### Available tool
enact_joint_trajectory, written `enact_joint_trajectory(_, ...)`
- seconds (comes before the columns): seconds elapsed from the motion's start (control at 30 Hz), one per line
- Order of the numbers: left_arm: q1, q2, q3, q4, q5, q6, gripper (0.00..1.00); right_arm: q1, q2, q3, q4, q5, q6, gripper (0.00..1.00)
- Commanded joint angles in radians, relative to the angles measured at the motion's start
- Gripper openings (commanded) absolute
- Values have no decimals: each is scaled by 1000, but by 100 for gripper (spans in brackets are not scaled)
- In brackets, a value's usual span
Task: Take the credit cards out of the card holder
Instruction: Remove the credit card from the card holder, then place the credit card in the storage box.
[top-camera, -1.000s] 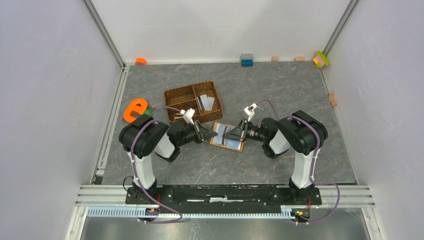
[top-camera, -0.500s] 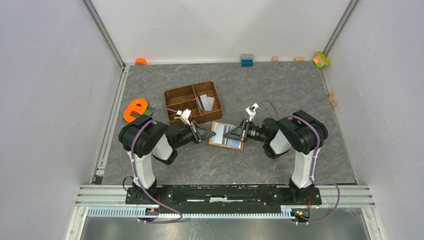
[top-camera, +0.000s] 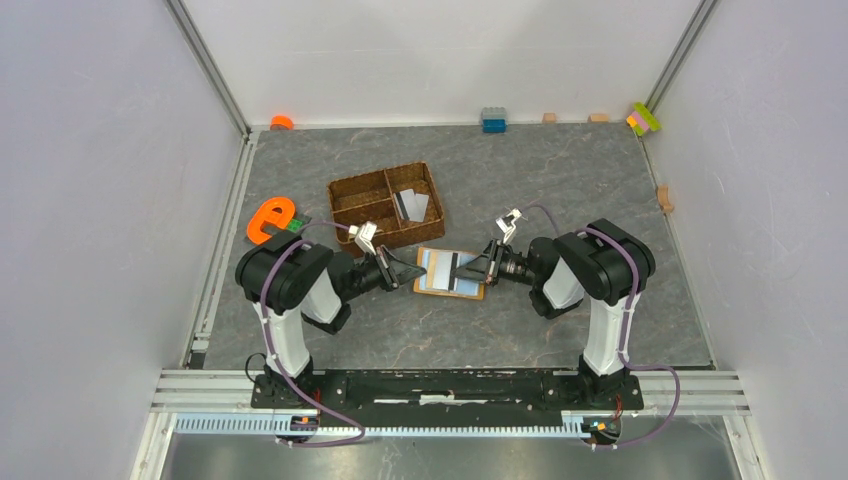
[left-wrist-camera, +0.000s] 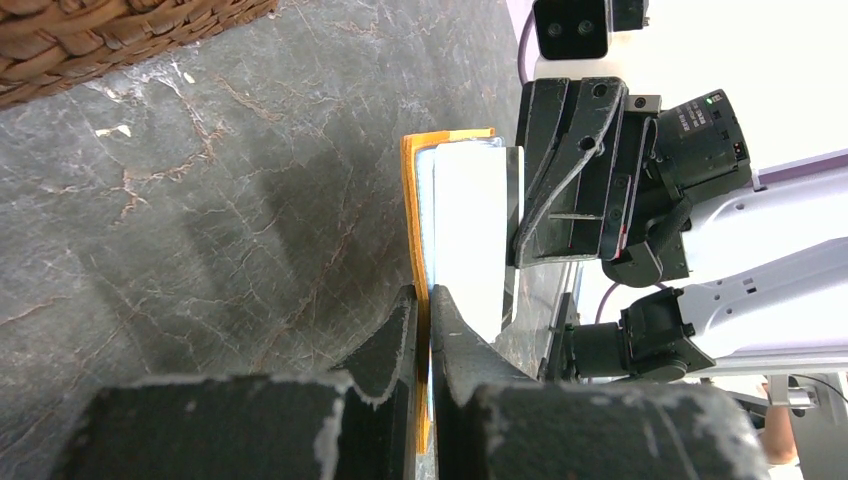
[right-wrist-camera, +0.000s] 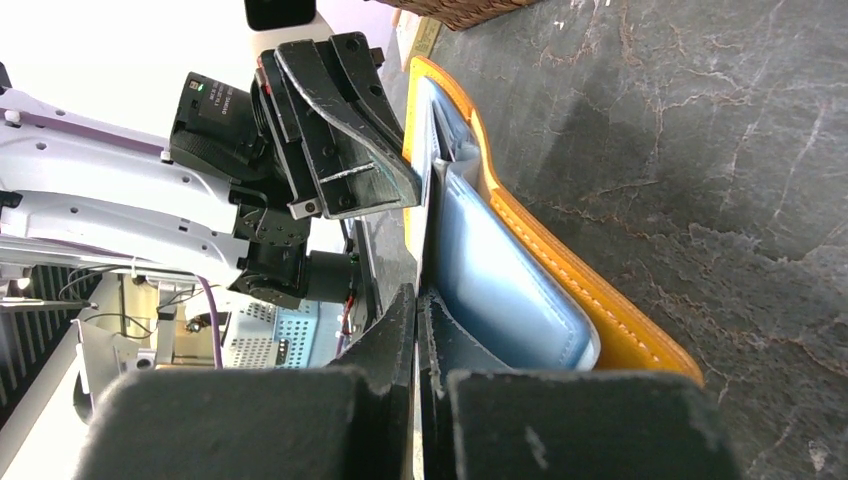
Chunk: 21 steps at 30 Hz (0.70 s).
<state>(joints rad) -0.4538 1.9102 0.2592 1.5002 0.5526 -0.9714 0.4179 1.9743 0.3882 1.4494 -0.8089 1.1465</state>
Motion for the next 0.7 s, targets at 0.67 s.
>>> enact_joint_trajectory(0.67,64,-102,-95,-15,-107,29,2,-73,-243,33,-277,109,-302,0)
